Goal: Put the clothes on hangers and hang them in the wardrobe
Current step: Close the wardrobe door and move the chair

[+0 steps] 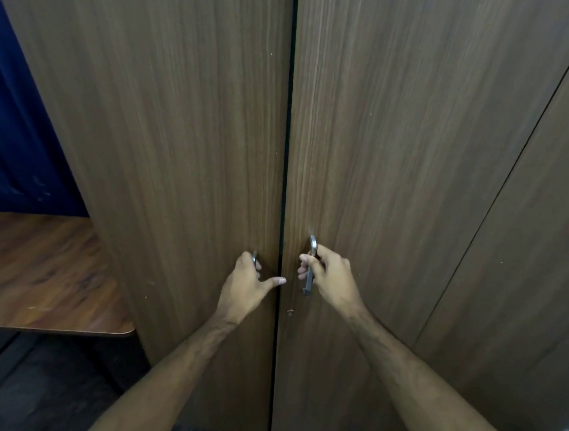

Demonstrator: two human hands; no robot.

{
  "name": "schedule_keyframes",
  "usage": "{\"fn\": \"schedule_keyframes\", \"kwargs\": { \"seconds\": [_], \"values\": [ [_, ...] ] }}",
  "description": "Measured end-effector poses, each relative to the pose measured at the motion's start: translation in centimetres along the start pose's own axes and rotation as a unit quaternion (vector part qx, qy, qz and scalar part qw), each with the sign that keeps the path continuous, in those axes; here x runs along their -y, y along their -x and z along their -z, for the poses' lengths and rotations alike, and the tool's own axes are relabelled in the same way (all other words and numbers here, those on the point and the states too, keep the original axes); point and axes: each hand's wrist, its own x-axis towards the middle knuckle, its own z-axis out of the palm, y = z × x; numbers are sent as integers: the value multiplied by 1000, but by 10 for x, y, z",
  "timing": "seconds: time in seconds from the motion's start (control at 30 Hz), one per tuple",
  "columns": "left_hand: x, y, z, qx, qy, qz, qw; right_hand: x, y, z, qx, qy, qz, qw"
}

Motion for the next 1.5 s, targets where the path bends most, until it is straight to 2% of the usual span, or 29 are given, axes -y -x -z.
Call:
{"fn": "schedule_keyframes", "kwargs": {
  "seconds": [0.63,0.83,0.97,1.1,1.2,1.33,1.4,1.5],
  "values": [
    [-17,-28,-17,-142,-108,43,983,-7,-49,-17,-18,23,-5,1000],
    [-10,-34,-33,-209,-100,21,973,-13,-61,-20,-21,25,-7,999],
    [-6,-35,-42,-225,-78,14,971,-16,-63,-20,-14,29,0,999],
    [-3,-33,-42,-204,-70,15,976,-15,-63,-19,-10,29,-5,1000],
    [3,-30,-35,-141,-70,-11,987,-12,-58,-18,-10,41,-12,999],
    [12,-26,-9,-18,-196,-74,978,-6,-49,-12,3,144,-3,989],
    [11,-19,7,28,-260,-79,962,-8,-41,-12,16,143,-12,990],
    [6,14,23,55,-283,-76,955,-11,-21,-12,48,123,-24,991]
  ]
}}
